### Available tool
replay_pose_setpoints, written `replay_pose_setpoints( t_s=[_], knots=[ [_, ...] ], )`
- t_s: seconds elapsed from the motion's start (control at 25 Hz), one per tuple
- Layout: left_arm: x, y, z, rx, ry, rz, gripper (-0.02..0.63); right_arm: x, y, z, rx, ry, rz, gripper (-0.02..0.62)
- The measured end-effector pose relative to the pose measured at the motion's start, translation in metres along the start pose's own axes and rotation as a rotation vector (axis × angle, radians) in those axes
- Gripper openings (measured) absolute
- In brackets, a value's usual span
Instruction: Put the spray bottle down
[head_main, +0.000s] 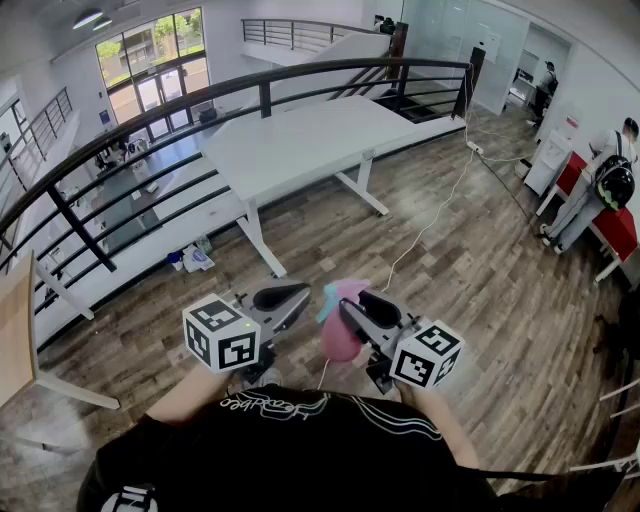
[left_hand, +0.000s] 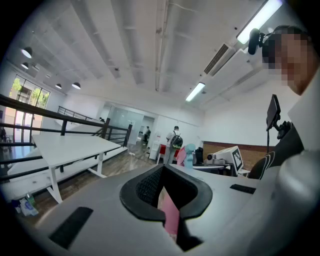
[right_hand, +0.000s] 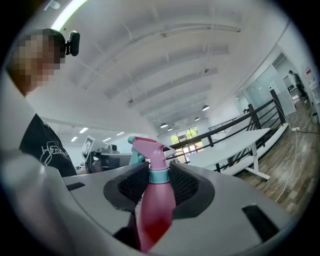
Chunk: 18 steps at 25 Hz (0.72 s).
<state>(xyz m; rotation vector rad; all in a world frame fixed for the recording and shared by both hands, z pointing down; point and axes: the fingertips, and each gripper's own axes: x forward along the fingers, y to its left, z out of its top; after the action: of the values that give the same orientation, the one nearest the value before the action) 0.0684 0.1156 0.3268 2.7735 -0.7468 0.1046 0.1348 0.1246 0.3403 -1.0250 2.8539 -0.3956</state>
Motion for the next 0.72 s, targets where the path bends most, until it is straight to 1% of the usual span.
replay_pose_setpoints(
  t_s=[0.56, 0.72],
  knots=[
    [-0.009, 0.000, -0.006, -0.025, -0.007, 0.027, 0.006, 0.000, 0.006, -0.002, 0.009, 0.007, 0.016, 0.132],
    [-0.012, 0.001, -0.008, -0.034, 0.000, 0.034, 0.006, 0.004, 0.009, -0.003, -0.014, 0.016, 0.013, 0.132]
  ],
)
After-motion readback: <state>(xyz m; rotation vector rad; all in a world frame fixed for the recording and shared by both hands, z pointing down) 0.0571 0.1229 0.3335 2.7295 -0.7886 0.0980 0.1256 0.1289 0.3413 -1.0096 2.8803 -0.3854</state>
